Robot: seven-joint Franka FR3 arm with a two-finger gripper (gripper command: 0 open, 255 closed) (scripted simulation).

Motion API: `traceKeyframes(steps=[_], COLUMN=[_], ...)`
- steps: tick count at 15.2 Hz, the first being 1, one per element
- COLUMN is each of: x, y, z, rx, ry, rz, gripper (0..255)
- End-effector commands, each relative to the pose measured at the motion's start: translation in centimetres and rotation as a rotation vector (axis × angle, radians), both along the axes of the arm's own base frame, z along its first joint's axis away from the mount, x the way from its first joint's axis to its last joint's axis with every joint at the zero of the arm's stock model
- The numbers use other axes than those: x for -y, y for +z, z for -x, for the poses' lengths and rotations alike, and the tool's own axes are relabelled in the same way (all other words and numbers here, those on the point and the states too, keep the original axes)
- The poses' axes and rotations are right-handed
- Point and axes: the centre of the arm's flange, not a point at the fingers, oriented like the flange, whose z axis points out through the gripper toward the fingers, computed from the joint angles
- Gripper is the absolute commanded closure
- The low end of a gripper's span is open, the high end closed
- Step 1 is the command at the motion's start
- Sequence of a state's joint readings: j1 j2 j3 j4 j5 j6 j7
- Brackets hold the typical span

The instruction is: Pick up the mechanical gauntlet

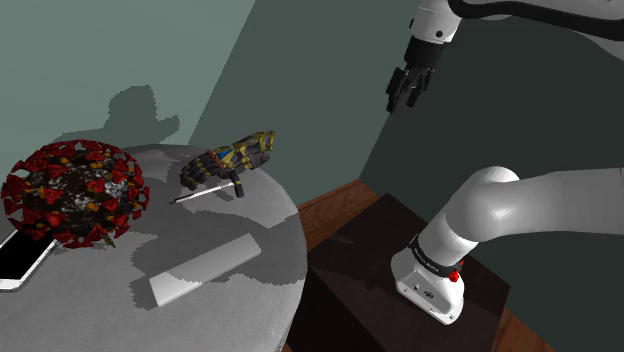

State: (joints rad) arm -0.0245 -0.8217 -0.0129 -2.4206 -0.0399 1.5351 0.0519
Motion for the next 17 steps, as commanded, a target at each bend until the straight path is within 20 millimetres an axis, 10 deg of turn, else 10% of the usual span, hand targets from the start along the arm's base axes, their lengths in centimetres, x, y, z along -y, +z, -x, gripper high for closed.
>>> traceKeyframes(steps=[1, 17], x=[0.0, -15.4], y=[0.0, -11.4], z=[0.0, -5.9], rx=[0.0, 0.133], ry=[0.0, -0.033], rz=[0.0, -0.036], gripper=[0, 0])
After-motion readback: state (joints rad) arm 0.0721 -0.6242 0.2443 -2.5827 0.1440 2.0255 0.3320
